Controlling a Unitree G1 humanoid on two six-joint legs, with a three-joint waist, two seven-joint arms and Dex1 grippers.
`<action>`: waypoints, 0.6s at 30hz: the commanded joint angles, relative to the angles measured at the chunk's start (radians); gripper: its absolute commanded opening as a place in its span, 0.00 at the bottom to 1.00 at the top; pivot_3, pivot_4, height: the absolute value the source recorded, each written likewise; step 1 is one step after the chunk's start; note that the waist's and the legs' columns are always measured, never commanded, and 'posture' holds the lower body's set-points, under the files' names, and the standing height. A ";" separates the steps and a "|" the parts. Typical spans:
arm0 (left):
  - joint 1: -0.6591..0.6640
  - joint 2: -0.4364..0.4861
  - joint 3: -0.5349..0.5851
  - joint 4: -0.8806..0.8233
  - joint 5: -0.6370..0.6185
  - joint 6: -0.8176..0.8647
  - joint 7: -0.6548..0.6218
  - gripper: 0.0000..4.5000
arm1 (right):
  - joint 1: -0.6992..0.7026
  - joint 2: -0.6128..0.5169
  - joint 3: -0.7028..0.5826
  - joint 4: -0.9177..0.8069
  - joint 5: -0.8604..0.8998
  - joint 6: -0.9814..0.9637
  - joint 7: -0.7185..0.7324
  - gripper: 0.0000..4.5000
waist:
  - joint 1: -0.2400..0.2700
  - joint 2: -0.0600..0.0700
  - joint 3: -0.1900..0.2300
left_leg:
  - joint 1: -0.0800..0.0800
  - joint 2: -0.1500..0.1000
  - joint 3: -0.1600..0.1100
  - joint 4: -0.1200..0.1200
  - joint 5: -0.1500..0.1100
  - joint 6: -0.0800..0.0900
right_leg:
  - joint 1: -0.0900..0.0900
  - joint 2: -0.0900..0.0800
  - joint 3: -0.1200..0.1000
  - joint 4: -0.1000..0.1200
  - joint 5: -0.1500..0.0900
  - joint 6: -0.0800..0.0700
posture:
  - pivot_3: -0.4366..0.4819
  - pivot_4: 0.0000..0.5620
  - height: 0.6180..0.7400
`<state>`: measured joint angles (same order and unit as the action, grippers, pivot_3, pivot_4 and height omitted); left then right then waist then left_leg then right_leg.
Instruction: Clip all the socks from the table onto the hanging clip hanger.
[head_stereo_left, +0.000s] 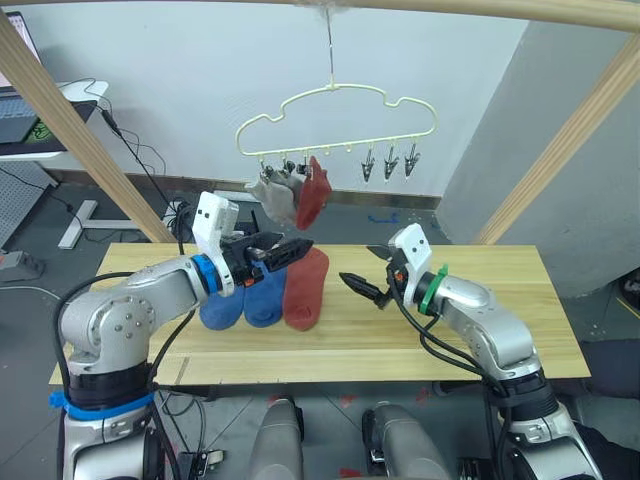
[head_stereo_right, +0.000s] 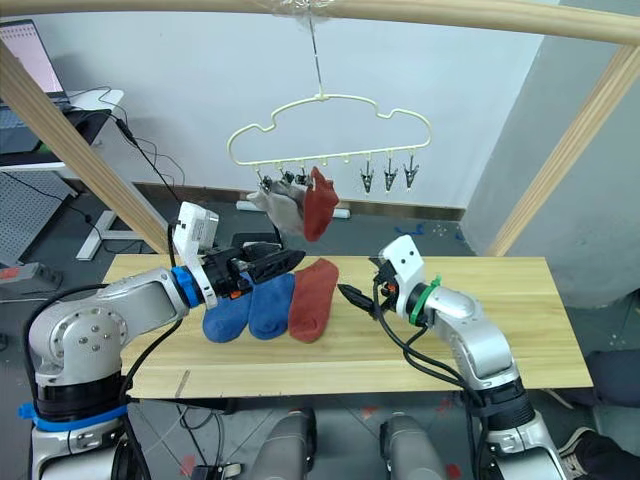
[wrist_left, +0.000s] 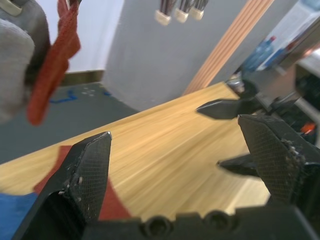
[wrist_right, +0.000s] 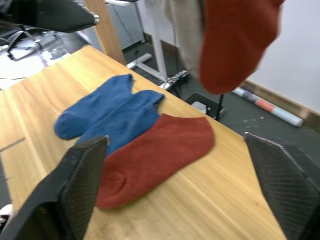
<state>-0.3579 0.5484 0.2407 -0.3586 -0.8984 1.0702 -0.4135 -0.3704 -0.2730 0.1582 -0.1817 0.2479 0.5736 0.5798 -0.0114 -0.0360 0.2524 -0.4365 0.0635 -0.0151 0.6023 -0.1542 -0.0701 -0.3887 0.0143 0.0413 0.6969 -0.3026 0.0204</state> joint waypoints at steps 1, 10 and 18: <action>0.074 0.001 -0.031 -0.108 0.137 -0.195 -0.016 1.00 | -0.008 -0.001 -0.041 -0.058 -0.052 -0.053 -0.090 0.99 | 0.002 0.000 0.000 | 0.000 0.000 0.000 0.000 0.000 0.000 | 0.000 0.000 0.000 0.000 0.000 0.000 | 0.58 0.27 1.00; 0.171 0.026 -0.052 -0.093 0.271 -0.513 -0.222 1.00 | -0.129 0.093 -0.091 -0.074 -0.109 -0.034 -0.290 0.96 | 0.010 -0.001 -0.003 | 0.000 0.000 0.002 0.000 0.000 0.000 | 0.000 0.000 0.001 -0.001 0.000 -0.001 | 0.58 0.28 1.00; 0.199 0.030 -0.055 -0.033 0.401 -0.792 -0.338 1.00 | -0.234 0.170 -0.074 0.062 -0.155 -0.108 -0.358 0.64 | 0.012 -0.001 -0.003 | 0.000 0.000 0.002 -0.002 0.000 0.000 | -0.001 0.000 0.001 -0.001 0.000 -0.002 | 0.59 0.32 1.00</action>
<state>-0.1554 0.5766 0.1801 -0.3785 -0.5111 0.3292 -0.7385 -0.5794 -0.1063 0.0904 -0.1160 0.0997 0.5046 0.2351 0.0009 -0.0372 0.2493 -0.4367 0.0631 -0.0133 0.6003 -0.1541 -0.0696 -0.3895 0.0145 0.0419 0.6958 -0.3028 0.0184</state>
